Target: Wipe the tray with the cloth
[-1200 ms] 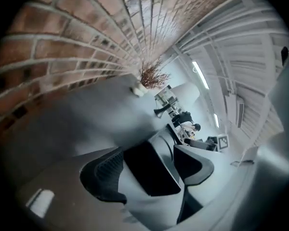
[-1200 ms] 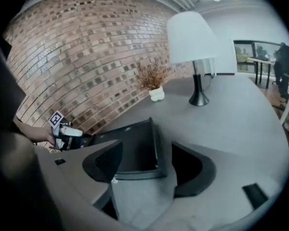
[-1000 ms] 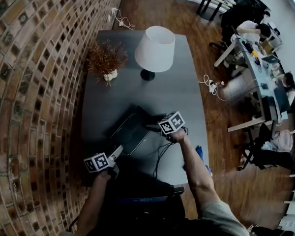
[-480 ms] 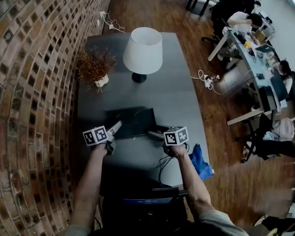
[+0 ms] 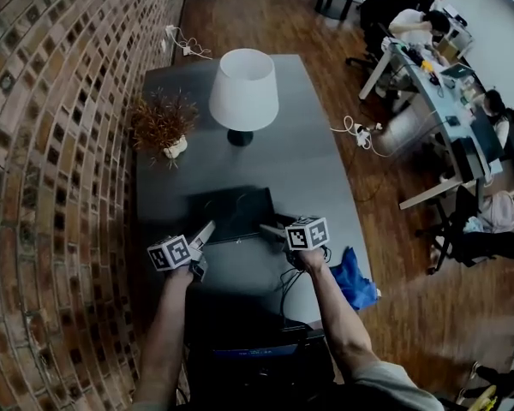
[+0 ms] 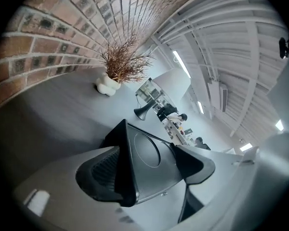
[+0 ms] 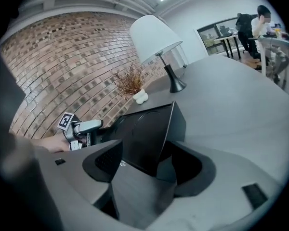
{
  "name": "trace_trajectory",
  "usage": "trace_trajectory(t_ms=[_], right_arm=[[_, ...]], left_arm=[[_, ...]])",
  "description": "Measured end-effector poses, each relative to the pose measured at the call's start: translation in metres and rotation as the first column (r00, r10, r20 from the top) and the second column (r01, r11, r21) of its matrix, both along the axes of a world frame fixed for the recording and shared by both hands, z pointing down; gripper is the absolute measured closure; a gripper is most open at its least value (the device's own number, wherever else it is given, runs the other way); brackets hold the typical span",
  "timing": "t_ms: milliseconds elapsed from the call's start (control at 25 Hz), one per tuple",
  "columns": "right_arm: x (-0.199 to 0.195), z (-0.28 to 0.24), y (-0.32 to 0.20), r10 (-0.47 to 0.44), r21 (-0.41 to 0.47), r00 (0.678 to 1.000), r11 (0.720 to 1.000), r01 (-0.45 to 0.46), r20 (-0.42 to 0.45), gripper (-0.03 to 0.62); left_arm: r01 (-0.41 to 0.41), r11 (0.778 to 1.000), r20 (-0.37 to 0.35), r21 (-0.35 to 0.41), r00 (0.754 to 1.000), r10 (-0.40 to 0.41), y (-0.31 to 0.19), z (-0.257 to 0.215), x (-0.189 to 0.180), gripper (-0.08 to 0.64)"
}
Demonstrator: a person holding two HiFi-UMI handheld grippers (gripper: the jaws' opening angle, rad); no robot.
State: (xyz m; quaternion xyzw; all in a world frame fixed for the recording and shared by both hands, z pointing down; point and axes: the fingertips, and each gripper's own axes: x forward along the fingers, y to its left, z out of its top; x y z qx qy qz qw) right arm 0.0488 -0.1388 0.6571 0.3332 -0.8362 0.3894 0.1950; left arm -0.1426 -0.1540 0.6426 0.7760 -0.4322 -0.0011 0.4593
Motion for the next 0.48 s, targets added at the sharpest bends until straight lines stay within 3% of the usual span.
trace_trajectory(t_ms=[280,480], right_arm=[[-0.0005,0.0041,-0.0034,0.011,0.003,1.0,1.0,-0.011,0.001,0.275],[-0.0005,0.0077,-0.0056,-0.022,0.005,0.999,1.0,0.022,-0.034,0.275]], left_arm=[[-0.022,1.0,-0.015,0.013,1.0,0.022,-0.0108,-0.0043,0.0015,0.201],[0.01,0.999,-0.015,0.032,1.0,-0.01,-0.0101,-0.0045,0.0019,0.201]])
